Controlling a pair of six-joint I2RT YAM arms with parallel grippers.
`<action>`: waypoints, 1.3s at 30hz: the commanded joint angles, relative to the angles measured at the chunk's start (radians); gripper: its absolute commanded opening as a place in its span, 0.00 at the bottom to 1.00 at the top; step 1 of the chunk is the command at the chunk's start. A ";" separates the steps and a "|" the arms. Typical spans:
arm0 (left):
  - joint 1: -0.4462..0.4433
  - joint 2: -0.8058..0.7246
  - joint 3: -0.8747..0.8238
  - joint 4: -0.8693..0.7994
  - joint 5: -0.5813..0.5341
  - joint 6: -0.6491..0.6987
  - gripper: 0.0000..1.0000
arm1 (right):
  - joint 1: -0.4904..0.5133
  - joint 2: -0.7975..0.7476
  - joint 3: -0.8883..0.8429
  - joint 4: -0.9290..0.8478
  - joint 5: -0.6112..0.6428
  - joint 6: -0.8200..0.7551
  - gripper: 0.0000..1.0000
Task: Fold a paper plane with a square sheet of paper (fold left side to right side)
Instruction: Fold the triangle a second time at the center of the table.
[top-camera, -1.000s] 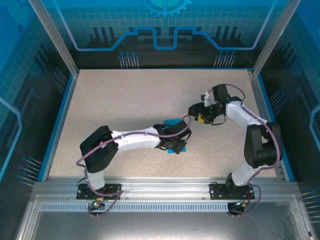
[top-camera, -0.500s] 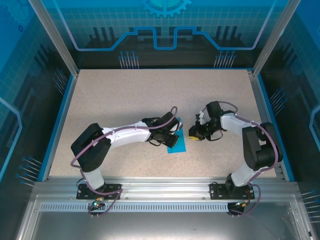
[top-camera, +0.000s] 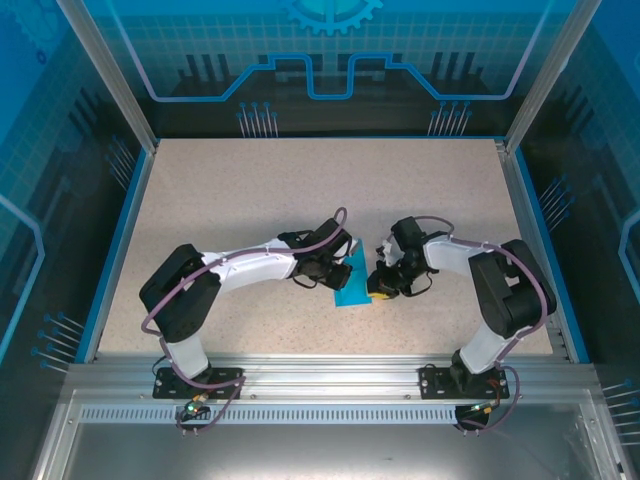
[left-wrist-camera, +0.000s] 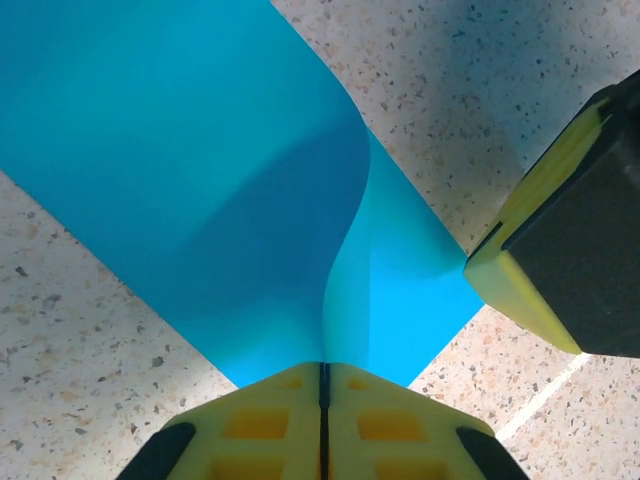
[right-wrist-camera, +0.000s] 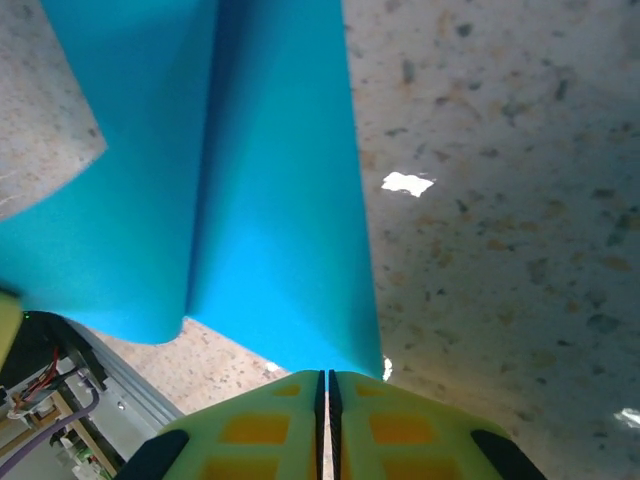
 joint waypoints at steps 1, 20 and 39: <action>0.011 0.006 -0.004 -0.015 -0.026 -0.007 0.09 | 0.018 0.033 0.022 -0.033 0.031 -0.004 0.12; 0.023 0.073 0.021 -0.041 -0.074 0.005 0.09 | 0.029 0.067 0.031 -0.079 0.079 -0.023 0.12; 0.034 0.110 0.044 -0.022 -0.082 0.018 0.09 | 0.032 0.077 0.033 -0.084 0.079 -0.027 0.13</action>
